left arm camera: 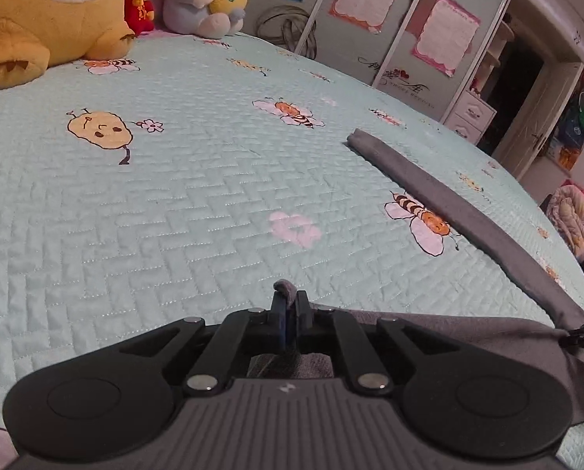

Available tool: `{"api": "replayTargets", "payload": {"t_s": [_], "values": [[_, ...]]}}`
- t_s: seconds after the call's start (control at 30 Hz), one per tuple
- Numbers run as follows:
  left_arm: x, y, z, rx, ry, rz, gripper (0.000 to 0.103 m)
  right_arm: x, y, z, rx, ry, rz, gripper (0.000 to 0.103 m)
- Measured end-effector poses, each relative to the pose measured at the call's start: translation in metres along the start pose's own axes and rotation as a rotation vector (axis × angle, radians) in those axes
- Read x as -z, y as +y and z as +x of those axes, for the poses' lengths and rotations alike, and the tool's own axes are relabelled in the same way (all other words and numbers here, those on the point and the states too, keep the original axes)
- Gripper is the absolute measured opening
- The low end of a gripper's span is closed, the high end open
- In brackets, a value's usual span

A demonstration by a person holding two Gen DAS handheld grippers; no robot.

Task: Fold clothes
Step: 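Lower the held fabric and open the right tool to release it, then grasp the sweatshirt edge with the left tool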

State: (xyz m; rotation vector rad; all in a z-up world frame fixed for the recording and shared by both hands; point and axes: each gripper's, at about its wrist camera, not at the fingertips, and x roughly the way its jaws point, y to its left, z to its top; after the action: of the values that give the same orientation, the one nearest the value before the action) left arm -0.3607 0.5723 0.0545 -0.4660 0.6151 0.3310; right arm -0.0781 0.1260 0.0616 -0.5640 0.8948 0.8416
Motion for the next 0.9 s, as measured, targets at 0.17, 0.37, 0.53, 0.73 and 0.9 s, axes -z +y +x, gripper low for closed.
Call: {"api": "replayTargets", "payload": {"t_s": [0.17, 0.37, 0.53, 0.73, 0.9], "values": [[0.001, 0.009, 0.005, -0.092, 0.037, 0.013, 0.0, 0.008, 0.02, -0.017, 0.124, -0.116, -0.097, 0.01], [0.003, 0.03, 0.012, -0.166, 0.054, -0.064, 0.0, 0.022, 0.027, -0.01, 0.152, -0.166, -0.114, 0.01], [-0.007, -0.027, -0.005, 0.017, 0.0, 0.043, 0.005, 0.028, 0.023, -0.004, 0.171, -0.22, -0.048, 0.032], [-0.022, -0.153, 0.066, 0.487, 0.193, 0.107, 0.057, 0.062, 0.032, -0.054, 0.125, -0.41, 0.189, 0.04], [-0.03, -0.254, 0.175, 0.686, 0.44, 0.134, 0.058, 0.104, 0.045, -0.067, -0.063, -0.363, 0.391, 0.037]]}}
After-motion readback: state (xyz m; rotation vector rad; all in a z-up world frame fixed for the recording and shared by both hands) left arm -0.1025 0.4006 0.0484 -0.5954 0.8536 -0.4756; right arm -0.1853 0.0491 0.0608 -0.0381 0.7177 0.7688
